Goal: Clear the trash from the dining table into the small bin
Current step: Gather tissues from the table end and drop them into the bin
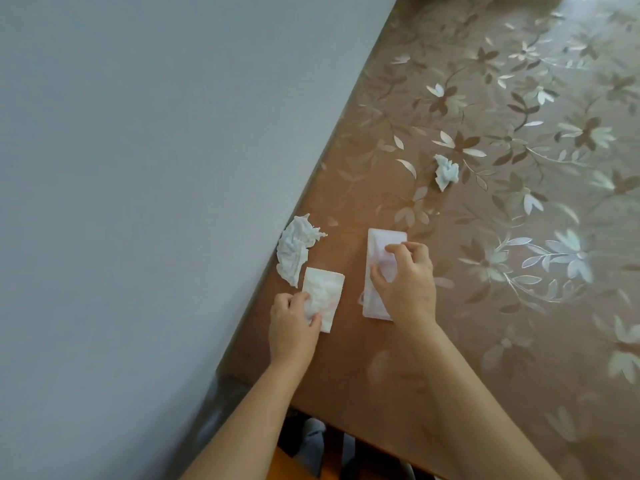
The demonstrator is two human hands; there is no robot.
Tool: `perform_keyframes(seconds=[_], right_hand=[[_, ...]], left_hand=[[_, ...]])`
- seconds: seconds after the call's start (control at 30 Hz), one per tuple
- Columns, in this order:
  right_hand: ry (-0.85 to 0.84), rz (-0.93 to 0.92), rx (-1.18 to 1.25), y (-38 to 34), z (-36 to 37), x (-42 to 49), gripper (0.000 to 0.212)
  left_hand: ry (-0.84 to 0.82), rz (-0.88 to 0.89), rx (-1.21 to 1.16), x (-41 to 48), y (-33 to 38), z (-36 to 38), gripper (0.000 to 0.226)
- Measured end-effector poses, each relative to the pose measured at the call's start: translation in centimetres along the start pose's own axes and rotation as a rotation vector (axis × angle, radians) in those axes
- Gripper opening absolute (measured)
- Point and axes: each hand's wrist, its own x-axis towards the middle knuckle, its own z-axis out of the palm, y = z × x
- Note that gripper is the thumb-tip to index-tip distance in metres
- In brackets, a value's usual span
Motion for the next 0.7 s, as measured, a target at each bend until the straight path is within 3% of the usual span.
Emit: perform_keyframes(seconds=[0.3, 0.57, 0.7], right_hand=[[-0.027, 0.04, 0.012, 1.1, -0.6, -2.0, 0.036], [-0.066, 0.048, -0.047, 2.6, -3.3, -5.3, 0.039], [-0.003, 0.061, -0.061, 2.6, -5.9, -8.3, 0.041]], left_hand=[[-0.057, -0.006, -0.121, -0.5, 0.3, -0.6, 0.016], [-0.059, 0.179, -0.198, -2.7, 3.2, -3.2, 0.01], [-0.075, 0.258, -0.26, -5.1, 3.9, -5.1, 0.009]])
